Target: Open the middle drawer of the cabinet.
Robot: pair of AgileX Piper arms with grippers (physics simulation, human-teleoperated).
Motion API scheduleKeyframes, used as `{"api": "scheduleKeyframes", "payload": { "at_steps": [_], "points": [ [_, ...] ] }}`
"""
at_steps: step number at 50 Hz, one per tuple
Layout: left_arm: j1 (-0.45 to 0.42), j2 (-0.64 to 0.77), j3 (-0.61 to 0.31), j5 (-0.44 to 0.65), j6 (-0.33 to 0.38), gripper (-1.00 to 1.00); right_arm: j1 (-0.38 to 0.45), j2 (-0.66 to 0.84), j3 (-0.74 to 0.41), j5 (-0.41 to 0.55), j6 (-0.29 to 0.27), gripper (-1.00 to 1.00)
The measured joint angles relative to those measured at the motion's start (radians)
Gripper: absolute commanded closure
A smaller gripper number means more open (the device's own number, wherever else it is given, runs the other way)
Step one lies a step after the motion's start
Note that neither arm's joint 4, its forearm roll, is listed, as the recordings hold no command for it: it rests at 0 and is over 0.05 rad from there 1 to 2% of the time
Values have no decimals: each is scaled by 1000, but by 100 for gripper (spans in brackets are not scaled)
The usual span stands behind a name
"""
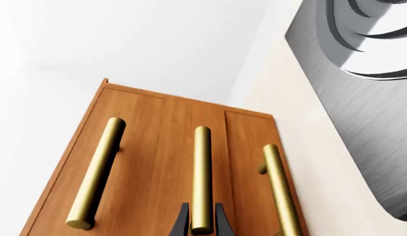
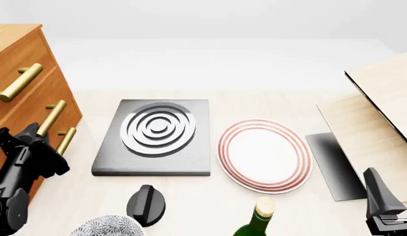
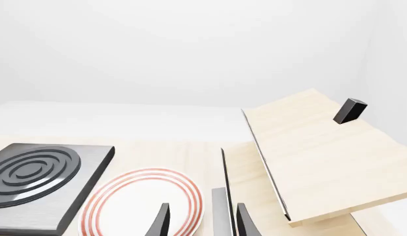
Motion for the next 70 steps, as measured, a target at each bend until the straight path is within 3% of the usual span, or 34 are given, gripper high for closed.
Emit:
{"api": "scheduleKeyframes", "payload": {
  "at_steps": [43,70],
  "points": [
    [-120,-24,22,0,45,100,0,0,0,0,0,-100],
    [-148,-24,25,0,68,100,0,0,0,0,0,-100]
  ]
}}
